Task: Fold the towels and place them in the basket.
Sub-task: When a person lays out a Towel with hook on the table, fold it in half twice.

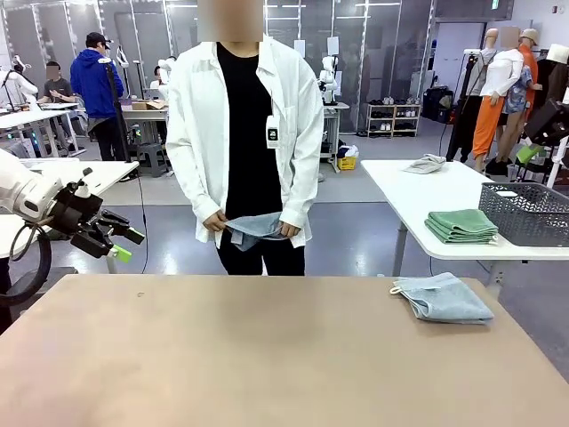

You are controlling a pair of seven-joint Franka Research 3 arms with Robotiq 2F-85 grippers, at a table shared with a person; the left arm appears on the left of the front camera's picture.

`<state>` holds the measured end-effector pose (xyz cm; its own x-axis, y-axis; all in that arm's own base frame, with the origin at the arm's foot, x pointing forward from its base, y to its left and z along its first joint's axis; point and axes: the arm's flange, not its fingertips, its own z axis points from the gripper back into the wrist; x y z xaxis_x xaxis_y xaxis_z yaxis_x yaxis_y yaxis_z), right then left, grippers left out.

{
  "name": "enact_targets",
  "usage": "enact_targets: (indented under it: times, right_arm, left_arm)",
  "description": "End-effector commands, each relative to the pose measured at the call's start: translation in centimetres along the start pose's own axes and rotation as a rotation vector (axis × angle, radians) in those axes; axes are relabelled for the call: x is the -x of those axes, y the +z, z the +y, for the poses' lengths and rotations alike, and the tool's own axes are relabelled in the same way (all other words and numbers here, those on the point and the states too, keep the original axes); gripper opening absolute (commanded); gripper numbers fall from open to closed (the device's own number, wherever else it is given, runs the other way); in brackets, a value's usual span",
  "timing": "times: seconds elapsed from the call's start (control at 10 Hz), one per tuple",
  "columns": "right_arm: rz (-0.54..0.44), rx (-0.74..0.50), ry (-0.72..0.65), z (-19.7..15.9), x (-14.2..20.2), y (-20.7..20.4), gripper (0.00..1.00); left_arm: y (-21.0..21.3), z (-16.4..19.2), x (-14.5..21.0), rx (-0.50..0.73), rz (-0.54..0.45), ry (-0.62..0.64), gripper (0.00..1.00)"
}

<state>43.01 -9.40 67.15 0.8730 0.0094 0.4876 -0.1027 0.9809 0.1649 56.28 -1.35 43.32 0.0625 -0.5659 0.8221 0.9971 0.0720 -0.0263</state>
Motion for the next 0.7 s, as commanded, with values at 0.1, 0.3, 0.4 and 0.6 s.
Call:
enact_targets:
  times: [0.1, 0.3, 0.4, 0.6]
  right_arm:
    - [0.002, 0.001, -0.011, 0.07, -0.31, 0.11, 0.89]
    - [0.002, 0.001, -0.011, 0.07, -0.31, 0.11, 0.89]
    - [0.002, 0.001, -0.011, 0.07, -0.31, 0.11, 0.89]
    - [0.002, 0.001, -0.011, 0.07, -0.31, 0.11, 0.89]
  left_arm:
    - [-0.02, 0.01, -0.09, 0.0, 0.0, -0.003, 1.0]
    - [-0.02, 0.01, -0.09, 0.0, 0.0, -0.003, 1.0]
    - [-0.02, 0.01, -0.09, 0.0, 0.0, -0.003, 1.0]
    - [-0.02, 0.01, -0.09, 0.0, 0.0, -0.003, 1.0]
